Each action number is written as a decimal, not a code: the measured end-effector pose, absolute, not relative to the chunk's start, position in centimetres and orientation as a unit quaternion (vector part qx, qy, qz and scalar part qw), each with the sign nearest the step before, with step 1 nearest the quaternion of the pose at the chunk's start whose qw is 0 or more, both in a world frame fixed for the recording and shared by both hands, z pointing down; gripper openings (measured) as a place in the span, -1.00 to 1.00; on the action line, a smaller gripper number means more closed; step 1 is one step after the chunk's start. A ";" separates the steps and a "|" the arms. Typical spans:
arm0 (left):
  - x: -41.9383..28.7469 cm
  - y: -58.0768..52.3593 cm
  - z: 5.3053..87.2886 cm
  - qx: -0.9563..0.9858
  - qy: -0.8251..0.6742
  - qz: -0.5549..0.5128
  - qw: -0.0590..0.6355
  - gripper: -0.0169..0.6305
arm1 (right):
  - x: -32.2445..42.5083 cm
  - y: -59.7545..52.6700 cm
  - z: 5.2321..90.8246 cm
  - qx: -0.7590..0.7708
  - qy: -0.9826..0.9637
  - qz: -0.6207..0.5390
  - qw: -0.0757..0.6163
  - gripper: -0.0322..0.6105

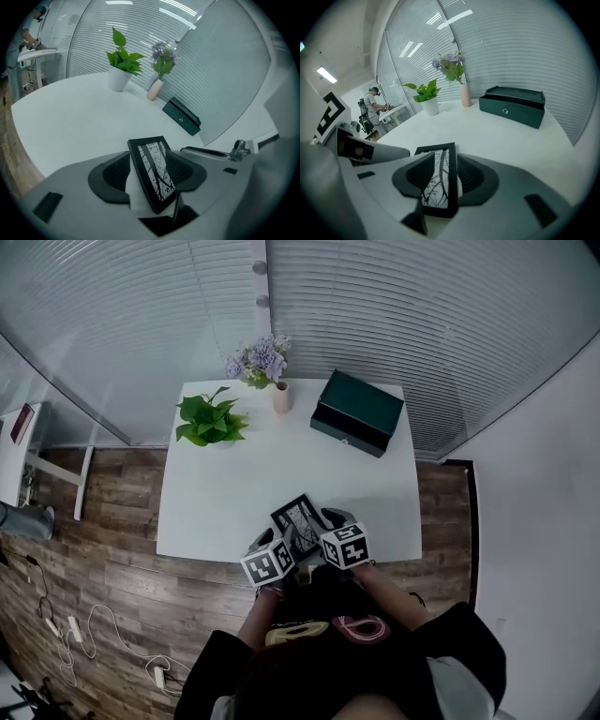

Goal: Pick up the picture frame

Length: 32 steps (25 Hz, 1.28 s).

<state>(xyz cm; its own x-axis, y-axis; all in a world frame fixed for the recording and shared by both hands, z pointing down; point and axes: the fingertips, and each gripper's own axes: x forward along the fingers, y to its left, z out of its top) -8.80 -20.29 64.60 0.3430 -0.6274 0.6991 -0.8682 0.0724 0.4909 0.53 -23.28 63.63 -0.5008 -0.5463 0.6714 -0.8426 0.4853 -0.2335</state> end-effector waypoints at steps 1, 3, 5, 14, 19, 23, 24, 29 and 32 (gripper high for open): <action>-8.7 -20.3 64.8 0.664 -0.562 0.129 0.476 -0.22 | 0.6 -23.4 63.8 0.423 -0.819 0.277 0.271 -0.45; -8.6 -20.2 65.1 0.654 -0.568 0.135 0.481 -0.21 | 0.8 -23.6 64.2 0.425 -0.817 0.265 0.286 -0.45; -8.6 -20.0 65.7 0.644 -0.571 0.146 0.488 -0.18 | 0.8 -23.7 64.7 0.424 -0.815 0.260 0.298 -0.45; -8.1 -19.2 67.7 0.610 -0.568 0.162 0.528 -0.13 | 1.1 -23.3 67.0 0.402 -0.812 0.259 0.334 -0.45; -7.7 -19.2 68.1 0.602 -0.574 0.174 0.528 -0.13 | 1.2 -23.1 67.5 0.389 -0.815 0.263 0.339 -0.45; -7.9 -18.9 68.4 0.597 -0.587 0.220 0.501 -0.16 | 1.0 -23.0 67.6 0.379 -0.820 0.261 0.340 -0.46; -7.9 -18.9 68.6 0.597 -0.589 0.233 0.492 -0.18 | 0.9 -23.0 67.6 0.376 -0.820 0.265 0.339 -0.48; -8.2 -18.9 68.7 0.587 -0.605 0.235 0.485 -0.23 | 0.7 -22.7 67.6 0.374 -0.821 0.282 0.326 -0.59; -8.4 -18.8 68.7 0.583 -0.612 0.240 0.477 -0.31 | 0.7 -22.7 67.7 0.376 -0.820 0.285 0.324 -0.59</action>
